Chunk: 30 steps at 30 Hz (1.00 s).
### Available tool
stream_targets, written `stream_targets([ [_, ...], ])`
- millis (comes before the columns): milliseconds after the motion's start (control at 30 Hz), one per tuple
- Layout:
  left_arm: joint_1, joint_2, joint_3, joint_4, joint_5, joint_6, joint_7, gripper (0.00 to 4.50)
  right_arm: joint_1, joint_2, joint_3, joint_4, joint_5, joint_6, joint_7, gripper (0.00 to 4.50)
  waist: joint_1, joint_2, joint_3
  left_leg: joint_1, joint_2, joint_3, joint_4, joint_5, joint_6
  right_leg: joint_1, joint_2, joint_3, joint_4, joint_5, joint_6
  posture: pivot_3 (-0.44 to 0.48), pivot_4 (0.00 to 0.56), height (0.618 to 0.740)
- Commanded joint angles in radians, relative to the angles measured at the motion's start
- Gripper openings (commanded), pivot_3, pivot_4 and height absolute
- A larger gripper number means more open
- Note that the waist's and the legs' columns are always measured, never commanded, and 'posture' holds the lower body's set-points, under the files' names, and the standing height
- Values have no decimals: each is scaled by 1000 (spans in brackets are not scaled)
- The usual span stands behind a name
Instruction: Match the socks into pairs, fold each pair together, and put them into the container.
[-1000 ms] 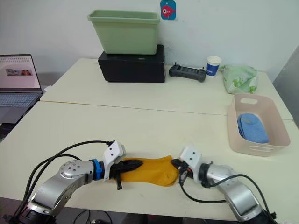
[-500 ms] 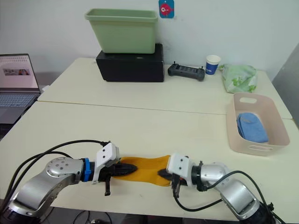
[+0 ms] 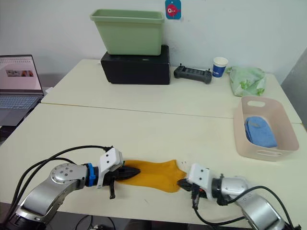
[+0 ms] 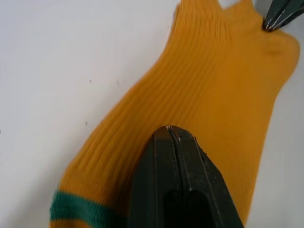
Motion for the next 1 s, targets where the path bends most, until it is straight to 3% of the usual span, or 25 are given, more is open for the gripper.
stream_targets([
  [33, -42, 3, 16, -75, -42, 16, -26, 0, -4, 27, -67, -105, 87, 61, -40, 84, -5, 0, 0, 0, 0, 0, 0, 0, 0, 0, 1, 0, 0, 0, 0, 0, 150, 719],
  [133, -52, -5, -17, -58, -10, 1, -27, 0, 8, 52, -103, -125, 131, 101, -75, 84, -5, 0, 0, 0, 0, -1, 0, 0, 0, 0, 1, 0, 0, 0, 0, 0, 150, 719],
  [233, -49, -27, -60, 33, 53, -54, -21, 0, 25, 94, -129, -100, 114, 98, -144, 642, -3, 0, 0, 0, 0, -1, -1, 0, 0, 0, 1, 0, 0, 0, 0, 0, 150, 719],
  [567, -43, -36, -88, 130, 116, -142, -50, 0, 56, 149, 17, 8, -77, 22, -262, 4106, -4, 0, -1, 1, 0, 0, -1, 0, 0, -1, 1, 1, 0, 0, 0, 0, 150, 719],
  [667, -52, -45, -83, 123, 115, -139, -45, 0, 50, 157, 61, 40, -119, 25, -277, 4106, -4, 0, -1, 1, 0, 1, -1, 0, 0, -1, 1, 2, 0, 0, 0, 0, 150, 719],
  [767, -56, -51, -74, 110, 113, -137, -36, 0, 58, 142, 85, 29, -138, 18, -262, 3427, -4, 0, -1, 1, 0, 0, -1, 0, 0, 0, 1, 1, 0, 0, 0, 0, 150, 719],
  [1000, -79, -74, -9, 2, 51, -58, 20, 0, 49, 104, 26, 16, -118, 23, -243, 916, -3, 0, -1, 1, 0, 0, 0, 0, 0, 0, 1, 1, 0, 0, 0, 0, 150, 719],
])
